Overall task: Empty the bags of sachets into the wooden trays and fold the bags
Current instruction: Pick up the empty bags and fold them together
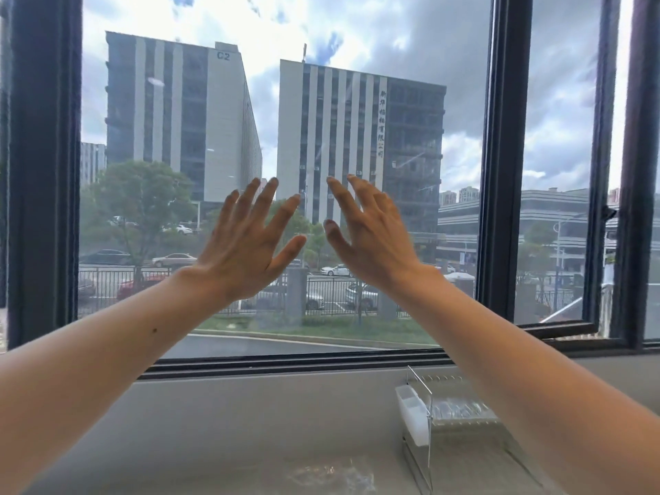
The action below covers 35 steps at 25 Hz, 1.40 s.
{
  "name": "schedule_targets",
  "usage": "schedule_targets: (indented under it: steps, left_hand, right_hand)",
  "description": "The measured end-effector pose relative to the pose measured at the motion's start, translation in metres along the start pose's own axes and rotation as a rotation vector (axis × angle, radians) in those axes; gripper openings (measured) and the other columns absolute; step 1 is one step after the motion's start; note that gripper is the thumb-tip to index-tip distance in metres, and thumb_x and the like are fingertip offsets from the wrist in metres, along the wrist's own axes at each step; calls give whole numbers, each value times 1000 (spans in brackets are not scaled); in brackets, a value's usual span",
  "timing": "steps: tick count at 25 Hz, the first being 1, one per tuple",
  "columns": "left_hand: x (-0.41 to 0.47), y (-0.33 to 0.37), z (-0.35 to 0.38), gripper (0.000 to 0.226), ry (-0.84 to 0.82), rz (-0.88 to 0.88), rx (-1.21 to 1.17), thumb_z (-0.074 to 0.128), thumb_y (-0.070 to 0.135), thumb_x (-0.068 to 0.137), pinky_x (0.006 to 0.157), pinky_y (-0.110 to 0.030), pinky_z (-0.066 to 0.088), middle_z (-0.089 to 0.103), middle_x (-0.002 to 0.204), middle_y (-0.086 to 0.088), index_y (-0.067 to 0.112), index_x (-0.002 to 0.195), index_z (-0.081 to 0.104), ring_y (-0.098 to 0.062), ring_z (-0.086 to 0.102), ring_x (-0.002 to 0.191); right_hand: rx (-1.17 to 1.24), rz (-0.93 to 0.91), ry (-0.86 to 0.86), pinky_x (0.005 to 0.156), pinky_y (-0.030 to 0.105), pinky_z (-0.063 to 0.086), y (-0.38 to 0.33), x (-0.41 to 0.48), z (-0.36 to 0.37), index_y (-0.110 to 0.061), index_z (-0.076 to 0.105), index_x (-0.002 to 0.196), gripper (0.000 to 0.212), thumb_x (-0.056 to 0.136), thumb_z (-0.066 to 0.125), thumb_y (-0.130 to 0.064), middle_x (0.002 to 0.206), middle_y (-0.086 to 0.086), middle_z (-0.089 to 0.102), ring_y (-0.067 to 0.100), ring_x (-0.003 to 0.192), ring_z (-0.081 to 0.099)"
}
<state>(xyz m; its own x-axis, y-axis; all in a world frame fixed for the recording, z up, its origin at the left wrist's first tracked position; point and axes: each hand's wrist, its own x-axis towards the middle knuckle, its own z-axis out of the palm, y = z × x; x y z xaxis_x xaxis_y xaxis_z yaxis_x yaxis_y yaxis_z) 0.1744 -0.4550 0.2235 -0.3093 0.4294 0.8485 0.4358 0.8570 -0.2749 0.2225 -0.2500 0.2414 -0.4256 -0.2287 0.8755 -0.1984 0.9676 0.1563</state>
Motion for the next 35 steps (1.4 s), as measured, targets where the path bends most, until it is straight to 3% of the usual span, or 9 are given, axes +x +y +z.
schedule_targets:
  steps: [10, 19, 29, 35]
  left_hand:
    - [-27, 39, 83, 75, -147, -63, 8, 17, 64, 94, 119, -57, 9, 11, 163, -17, 22, 155, 20, -38, 7, 150]
    - [-91, 61, 203, 75, -365, -89, -99, 16, 65, 94, 119, -56, 10, 14, 162, -18, 22, 155, 21, -39, 9, 150]
    - [-156, 56, 353, 79, -634, -20, -309, 15, 66, 89, 120, -53, 12, 17, 162, -19, 21, 155, 22, -39, 12, 150]
    - [-198, 73, 437, 73, -838, -22, -450, 46, 51, 96, 122, -47, 10, 14, 162, -20, 20, 155, 17, -36, 11, 150]
  right_hand:
    - [-7, 3, -176, 118, 58, 14, 61, -52, 76, -33, 11, 156, 70, 96, 38, -57, 160, 20, 15, 40, 148, 15]
    - [71, 76, -379, 115, 59, 18, 76, -123, 203, -33, 13, 155, 73, 93, 39, -60, 157, 23, 19, 44, 144, 20]
    - [88, 453, -677, 118, 53, 17, 79, -213, 334, -36, 7, 155, 82, 88, 47, -65, 160, 22, 12, 40, 148, 13]
    - [92, 698, -919, 116, 53, 18, 102, -285, 388, -34, -4, 154, 96, 84, 53, -68, 160, 24, 5, 42, 147, 12]
